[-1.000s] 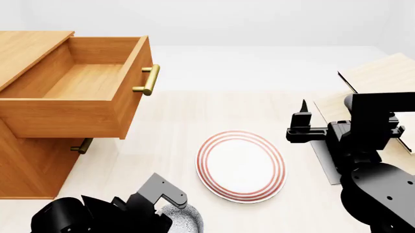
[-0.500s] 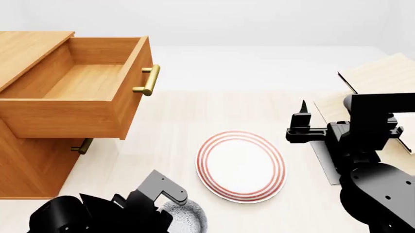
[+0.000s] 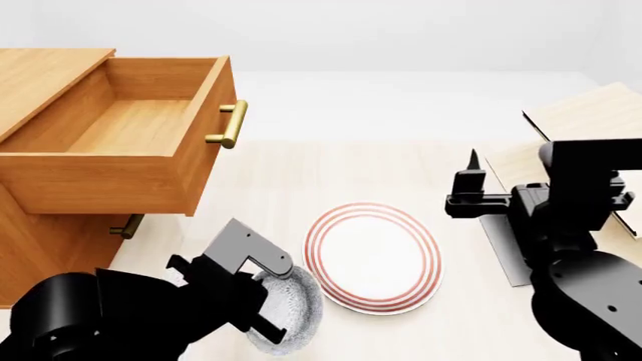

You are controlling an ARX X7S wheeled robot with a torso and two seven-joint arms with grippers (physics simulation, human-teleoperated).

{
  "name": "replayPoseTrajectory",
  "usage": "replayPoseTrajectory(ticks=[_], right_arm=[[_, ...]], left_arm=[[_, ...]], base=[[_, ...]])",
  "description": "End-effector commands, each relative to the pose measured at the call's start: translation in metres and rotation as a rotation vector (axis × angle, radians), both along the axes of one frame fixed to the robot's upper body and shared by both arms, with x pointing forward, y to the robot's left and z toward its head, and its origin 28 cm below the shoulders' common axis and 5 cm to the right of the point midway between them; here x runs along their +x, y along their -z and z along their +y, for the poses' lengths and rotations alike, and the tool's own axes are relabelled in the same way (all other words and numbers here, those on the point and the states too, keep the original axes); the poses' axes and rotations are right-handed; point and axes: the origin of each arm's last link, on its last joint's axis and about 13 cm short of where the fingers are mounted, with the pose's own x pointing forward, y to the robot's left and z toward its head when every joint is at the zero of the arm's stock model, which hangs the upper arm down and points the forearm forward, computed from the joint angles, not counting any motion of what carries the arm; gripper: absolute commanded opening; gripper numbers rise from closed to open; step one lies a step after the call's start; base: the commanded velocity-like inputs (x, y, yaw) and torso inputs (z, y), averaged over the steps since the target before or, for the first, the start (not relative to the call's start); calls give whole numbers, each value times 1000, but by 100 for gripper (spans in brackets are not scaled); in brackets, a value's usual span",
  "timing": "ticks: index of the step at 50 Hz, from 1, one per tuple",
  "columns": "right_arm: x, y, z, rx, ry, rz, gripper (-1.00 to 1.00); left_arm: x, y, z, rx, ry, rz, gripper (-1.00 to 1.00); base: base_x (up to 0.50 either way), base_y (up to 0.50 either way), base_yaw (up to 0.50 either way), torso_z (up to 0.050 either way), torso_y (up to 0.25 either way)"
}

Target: Open the top drawer of the cabinet and put the bowl in it.

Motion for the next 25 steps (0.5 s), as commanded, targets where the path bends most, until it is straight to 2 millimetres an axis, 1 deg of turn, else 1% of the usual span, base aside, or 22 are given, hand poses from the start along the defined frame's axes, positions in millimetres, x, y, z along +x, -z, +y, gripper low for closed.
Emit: replayPoseTrajectory(ticks=[1,5,15,25], right_arm=[[-4,-4,0,-1,1,-13,100],[-5,-6,-1,1,2,-19,100],[-8,-7,-2,11,7,-28,100],[-19,-19,-9,15,37,-65,100]], left_arm=[[-3,-20,-2,-11,10,-78,-100],[-5,-26,-4,-18,18,-100,-100],[-12,-35,-21,-61,83,-155,-100],[-16,-56,-34,-104,135,-222,-100]], base=[[0,0,0,0,0],[0,0,0,0,0],[0,0,0,0,0],[0,0,0,0,0]])
